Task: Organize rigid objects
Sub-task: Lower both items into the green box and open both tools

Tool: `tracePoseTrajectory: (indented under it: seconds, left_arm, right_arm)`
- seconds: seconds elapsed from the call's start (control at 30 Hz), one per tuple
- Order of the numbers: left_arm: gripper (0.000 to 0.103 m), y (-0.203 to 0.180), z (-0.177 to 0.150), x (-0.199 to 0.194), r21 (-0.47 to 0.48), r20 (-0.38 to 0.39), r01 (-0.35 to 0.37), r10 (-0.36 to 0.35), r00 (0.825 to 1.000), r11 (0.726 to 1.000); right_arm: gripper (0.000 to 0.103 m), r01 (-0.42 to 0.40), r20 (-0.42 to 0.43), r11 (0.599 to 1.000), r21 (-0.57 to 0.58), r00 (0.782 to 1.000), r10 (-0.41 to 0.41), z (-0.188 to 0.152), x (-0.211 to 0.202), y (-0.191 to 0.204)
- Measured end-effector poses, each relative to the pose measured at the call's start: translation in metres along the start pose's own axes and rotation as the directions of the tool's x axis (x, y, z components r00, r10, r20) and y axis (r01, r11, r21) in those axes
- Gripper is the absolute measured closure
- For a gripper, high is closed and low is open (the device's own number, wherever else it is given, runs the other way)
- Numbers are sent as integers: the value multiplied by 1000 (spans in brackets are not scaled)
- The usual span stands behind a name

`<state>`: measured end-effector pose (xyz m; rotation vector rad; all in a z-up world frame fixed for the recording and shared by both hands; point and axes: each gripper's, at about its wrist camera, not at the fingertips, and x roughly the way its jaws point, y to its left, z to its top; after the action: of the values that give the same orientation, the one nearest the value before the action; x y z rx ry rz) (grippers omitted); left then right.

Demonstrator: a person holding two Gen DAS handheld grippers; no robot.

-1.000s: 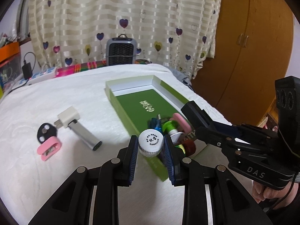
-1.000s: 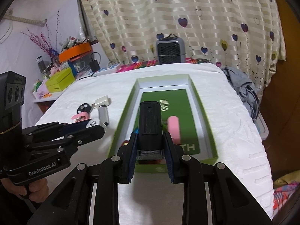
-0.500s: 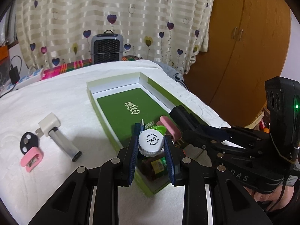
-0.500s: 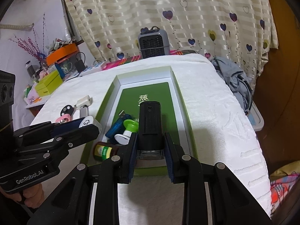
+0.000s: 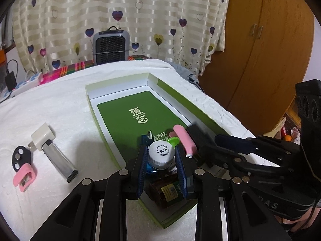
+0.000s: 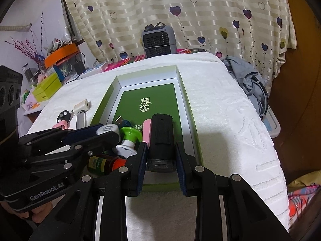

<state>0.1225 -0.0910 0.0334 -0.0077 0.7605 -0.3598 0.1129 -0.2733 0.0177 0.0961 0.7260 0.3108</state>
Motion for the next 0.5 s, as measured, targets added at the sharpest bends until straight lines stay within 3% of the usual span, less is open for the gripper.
tracePoseTrajectory:
  seconds: [0.1,0.33,0.5]
  left_arm:
    - [77,0,1,0,0,1,8,-8,1000,1000]
    - [76,-1,3,-12,-1,47,44,-44,998,999]
    - [76,2,1,-17,-22,34,35,-35,999,999]
  right_arm:
    - [64,9,6,1000,-1,1000,-9,-1,-3,0]
    - [63,31,18,1000,-1,999,-31,0,-13,4]
    - [60,42,25,999,-9,999,-42,0,-19,10]
